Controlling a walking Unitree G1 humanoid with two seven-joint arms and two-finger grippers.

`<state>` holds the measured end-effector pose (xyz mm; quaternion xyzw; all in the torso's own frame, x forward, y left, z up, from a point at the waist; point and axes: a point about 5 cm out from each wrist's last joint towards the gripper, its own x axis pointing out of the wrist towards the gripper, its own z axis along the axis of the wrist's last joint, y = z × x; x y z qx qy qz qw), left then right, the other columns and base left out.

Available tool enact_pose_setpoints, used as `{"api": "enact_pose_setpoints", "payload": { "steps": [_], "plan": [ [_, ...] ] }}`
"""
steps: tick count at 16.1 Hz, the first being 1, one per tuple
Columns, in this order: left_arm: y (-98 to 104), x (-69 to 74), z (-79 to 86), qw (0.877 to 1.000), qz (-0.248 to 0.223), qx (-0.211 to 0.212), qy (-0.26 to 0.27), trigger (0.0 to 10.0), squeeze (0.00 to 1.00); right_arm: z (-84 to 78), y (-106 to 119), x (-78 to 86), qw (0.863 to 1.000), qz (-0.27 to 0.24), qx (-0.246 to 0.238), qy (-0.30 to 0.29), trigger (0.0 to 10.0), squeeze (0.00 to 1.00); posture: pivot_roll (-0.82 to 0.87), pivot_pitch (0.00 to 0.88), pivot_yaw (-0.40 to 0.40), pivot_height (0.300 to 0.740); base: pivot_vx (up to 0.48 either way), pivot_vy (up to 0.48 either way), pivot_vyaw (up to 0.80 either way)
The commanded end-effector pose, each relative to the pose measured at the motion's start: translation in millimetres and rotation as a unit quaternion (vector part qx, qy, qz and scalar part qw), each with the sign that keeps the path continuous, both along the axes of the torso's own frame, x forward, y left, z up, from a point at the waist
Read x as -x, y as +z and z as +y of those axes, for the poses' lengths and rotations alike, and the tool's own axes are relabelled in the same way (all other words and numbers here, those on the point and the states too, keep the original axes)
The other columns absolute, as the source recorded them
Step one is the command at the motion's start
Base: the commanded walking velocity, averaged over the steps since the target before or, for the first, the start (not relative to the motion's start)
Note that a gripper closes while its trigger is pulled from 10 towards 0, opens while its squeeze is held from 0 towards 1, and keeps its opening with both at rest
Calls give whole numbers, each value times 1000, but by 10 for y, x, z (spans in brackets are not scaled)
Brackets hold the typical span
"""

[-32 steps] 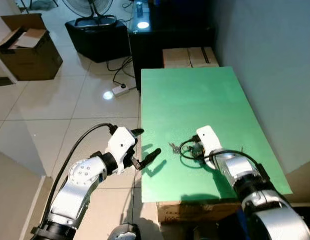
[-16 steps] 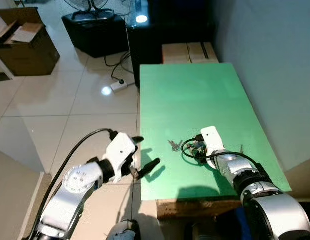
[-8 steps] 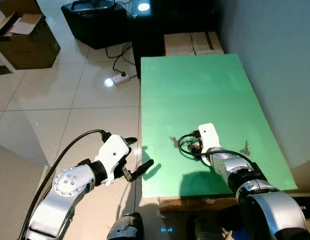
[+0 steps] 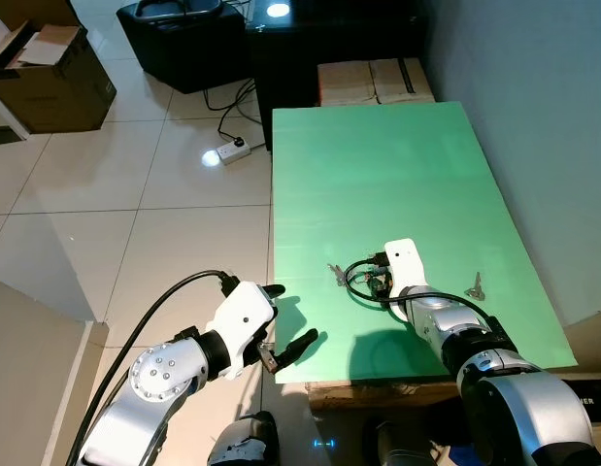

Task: Hang keys on a hook

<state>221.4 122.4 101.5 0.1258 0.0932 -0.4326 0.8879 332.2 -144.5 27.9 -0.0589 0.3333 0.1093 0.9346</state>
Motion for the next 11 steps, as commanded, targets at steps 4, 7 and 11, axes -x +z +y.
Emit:
{"api": "enact_pose_setpoints", "payload": {
  "steps": [4, 7, 11],
  "plan": [
    [16, -18, 101, 1000, -3, -7, 5, 10000, 0, 21, -60, 49, 1000, 15, -5, 7, 0, 0, 117, 215, 75, 740, 0, 0, 0],
    [38, -85, 164, 1000, -11, -3, 21, 10000, 0, 21, -55, 49, 1000, 10, -11, 11, 0, 0, 96, 196, 69, 740, 0, 0, 0],
    [21, -297, 254, 993, -24, 51, 105, 10000, 0, -6, -34, 45, 999, -19, -24, 10, 0, 0, 56, 149, 50, 740, 0, 0, 0]
  ]
}}
